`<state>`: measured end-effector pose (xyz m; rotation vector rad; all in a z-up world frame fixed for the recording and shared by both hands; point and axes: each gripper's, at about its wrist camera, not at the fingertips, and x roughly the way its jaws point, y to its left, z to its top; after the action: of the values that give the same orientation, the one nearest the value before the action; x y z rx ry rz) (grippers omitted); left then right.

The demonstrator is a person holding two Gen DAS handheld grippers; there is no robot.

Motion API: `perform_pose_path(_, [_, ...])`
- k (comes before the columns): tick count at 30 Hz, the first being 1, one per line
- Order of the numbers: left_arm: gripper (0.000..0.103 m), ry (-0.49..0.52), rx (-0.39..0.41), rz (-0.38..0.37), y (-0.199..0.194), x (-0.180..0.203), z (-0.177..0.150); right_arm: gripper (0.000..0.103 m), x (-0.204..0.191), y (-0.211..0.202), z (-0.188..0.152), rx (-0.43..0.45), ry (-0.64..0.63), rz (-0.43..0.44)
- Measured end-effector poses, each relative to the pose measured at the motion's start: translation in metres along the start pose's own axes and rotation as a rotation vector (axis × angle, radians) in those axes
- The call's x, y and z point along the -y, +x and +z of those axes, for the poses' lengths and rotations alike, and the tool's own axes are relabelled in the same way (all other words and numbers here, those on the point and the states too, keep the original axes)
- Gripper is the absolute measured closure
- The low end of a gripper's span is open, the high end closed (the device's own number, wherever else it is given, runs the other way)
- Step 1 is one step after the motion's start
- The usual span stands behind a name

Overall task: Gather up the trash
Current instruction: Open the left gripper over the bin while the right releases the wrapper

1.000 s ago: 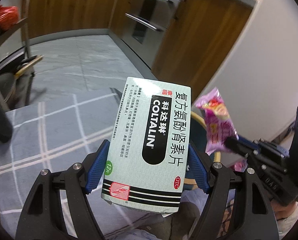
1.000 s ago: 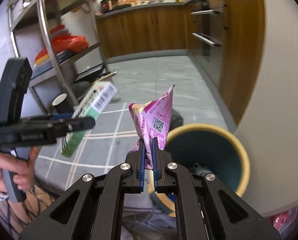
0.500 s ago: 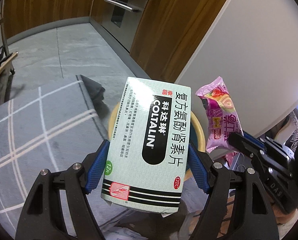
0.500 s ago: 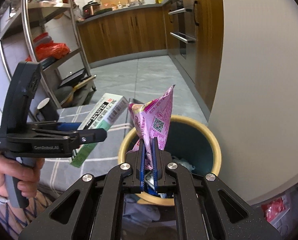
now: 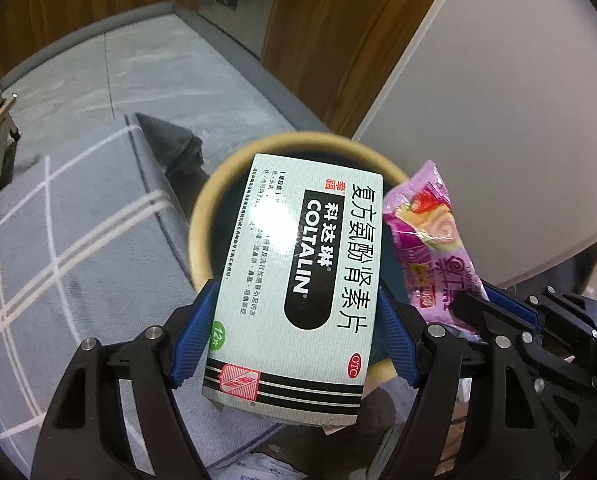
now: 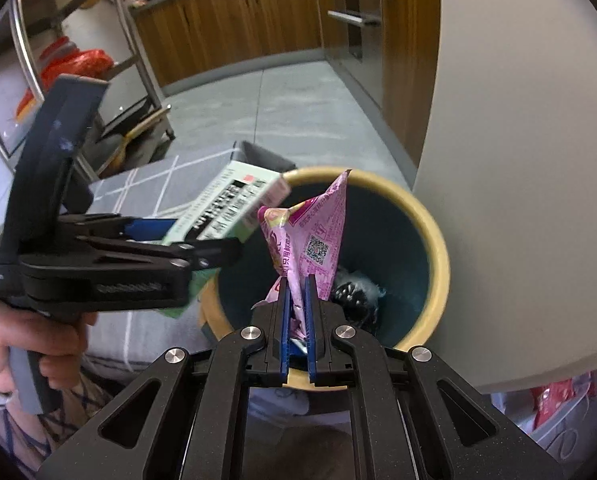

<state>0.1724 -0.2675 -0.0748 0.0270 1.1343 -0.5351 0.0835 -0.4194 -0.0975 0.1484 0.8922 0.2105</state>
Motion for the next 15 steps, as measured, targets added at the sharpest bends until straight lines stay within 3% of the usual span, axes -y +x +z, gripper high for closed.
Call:
perform_pose_path(5, [0.029,0.034,-0.052,0.028,0.024,-0.001,-0.001,0.095,0.005,0.021,0.004,-0.048,0.034,-0.002])
perform_pose_path(8, [0.028,0.026,-0.065,0.022,0.029,-0.005,-0.003,0.085,0.007,0.021,0.004,-0.046,0.05,-0.002])
perform_pose_path(10, [0.028,0.011,-0.055,0.025,0.026,-0.011,-0.002,0.071,0.007,0.017,0.004,-0.034,0.056,-0.007])
perform_pose_path(15, [0.021,-0.003,-0.011,0.049,0.013,-0.017,0.001,0.054,0.014,0.011,0.002,-0.008,0.081,-0.019])
